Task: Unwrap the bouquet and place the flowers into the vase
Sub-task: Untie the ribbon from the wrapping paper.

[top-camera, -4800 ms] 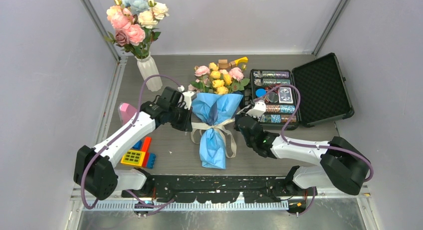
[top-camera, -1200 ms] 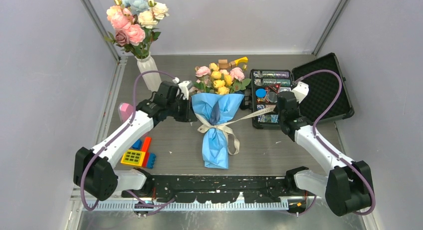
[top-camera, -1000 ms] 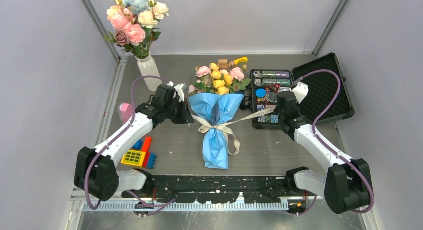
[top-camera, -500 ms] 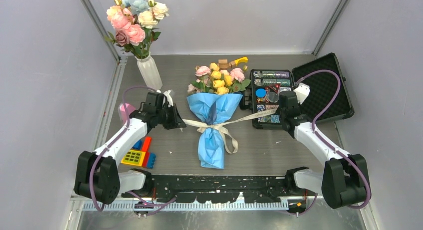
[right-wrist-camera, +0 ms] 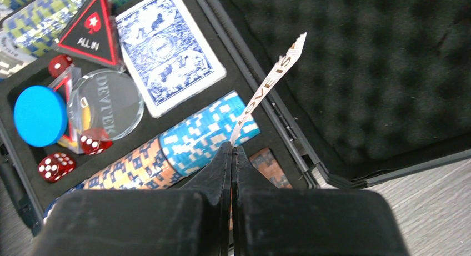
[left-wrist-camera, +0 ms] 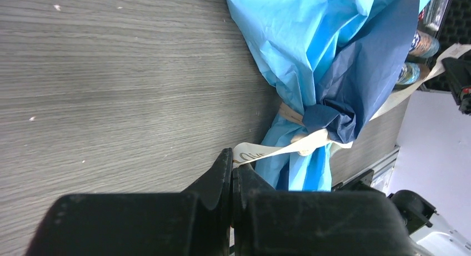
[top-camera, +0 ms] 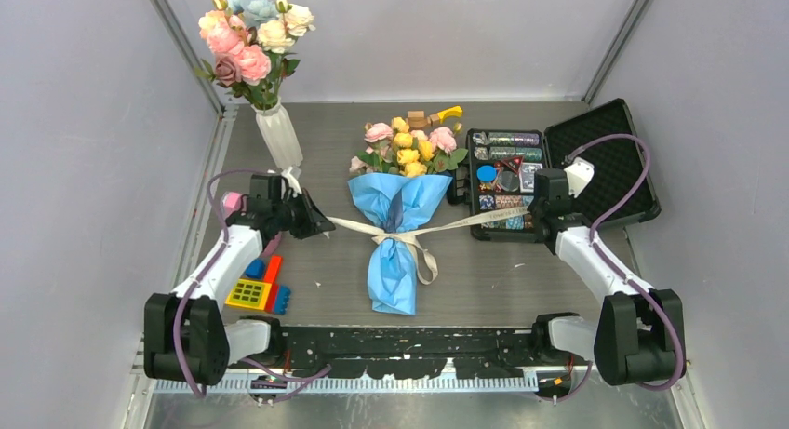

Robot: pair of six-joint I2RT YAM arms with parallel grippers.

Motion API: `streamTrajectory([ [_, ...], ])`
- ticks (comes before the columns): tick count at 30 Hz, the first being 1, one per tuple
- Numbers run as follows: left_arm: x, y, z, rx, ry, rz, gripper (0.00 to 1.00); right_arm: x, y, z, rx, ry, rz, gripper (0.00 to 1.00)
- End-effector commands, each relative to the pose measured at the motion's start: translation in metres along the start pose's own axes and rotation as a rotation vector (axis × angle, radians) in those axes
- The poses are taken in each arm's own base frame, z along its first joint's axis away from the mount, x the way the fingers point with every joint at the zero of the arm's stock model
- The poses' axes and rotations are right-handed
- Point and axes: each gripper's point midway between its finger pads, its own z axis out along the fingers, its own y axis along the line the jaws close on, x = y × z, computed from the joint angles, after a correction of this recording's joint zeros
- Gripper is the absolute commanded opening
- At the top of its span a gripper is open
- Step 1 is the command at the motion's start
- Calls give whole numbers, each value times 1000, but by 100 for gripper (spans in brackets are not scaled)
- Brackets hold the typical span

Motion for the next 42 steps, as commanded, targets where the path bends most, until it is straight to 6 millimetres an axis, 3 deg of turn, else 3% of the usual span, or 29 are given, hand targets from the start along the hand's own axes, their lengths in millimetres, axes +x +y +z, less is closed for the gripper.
streamTrajectory([
  [1, -17, -3, -14, 33, -83, -8, 0, -20, -9, 1, 15, -38, 41, 0],
  [18, -47, 8, -60, -8, -183, -28, 0, -27, -29, 5, 35, -34, 115, 0],
  [28, -62, 17, -82, -64, -236, 18, 0, -41, -35, -4, 30, -55, 141, 0],
  [42, -85, 44, -116, -286, -363, 95, 0, -58, -48, -14, 41, -80, 168, 0],
])
